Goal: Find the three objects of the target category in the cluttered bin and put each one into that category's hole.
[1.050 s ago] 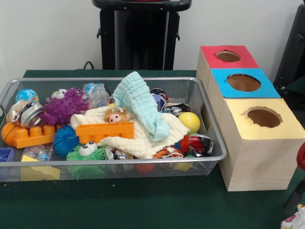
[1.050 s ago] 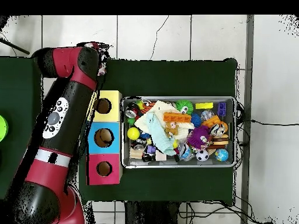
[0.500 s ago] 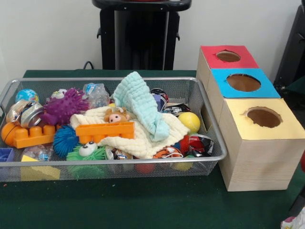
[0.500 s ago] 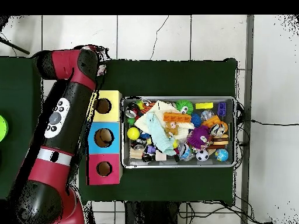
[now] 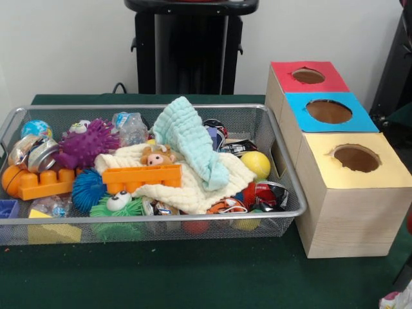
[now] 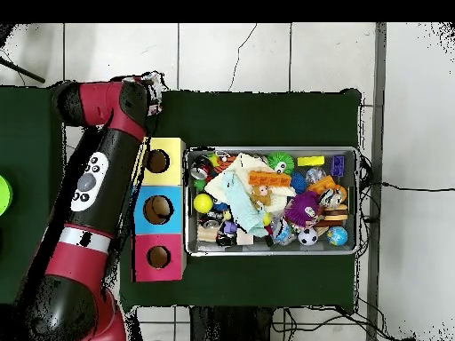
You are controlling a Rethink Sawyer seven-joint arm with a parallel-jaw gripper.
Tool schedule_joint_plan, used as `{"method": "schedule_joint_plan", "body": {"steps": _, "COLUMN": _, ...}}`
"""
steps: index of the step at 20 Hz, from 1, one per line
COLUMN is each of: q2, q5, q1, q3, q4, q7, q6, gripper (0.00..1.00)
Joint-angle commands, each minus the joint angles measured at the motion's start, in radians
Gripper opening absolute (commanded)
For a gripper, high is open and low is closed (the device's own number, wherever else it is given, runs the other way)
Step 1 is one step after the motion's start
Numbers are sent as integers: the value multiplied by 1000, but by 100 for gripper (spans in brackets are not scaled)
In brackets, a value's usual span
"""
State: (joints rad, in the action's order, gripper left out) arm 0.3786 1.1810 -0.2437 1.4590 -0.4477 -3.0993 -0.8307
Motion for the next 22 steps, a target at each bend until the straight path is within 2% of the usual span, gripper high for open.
{"method": "schedule_joint_plan", "body": {"steps": 1, "q2": 25, "q5": -56, "q1": -9, "q3": -77, "q4": 26, "q7": -85, "q6": -136, "gripper": 100}}
{"method": "schedule_joint_plan", "body": {"steps": 16, "q2": 28, "q5": -123, "q1": -50, "q3": -156, "q4": 2, "q7": -60, "q6": -176, "gripper": 100}}
{"method": "schedule_joint_plan", "body": {"steps": 22, "q2": 32, "q5": -148, "q1": -43, "q3": -167, "q4": 23, "q7": -65, "q6": -173, "gripper": 100}}
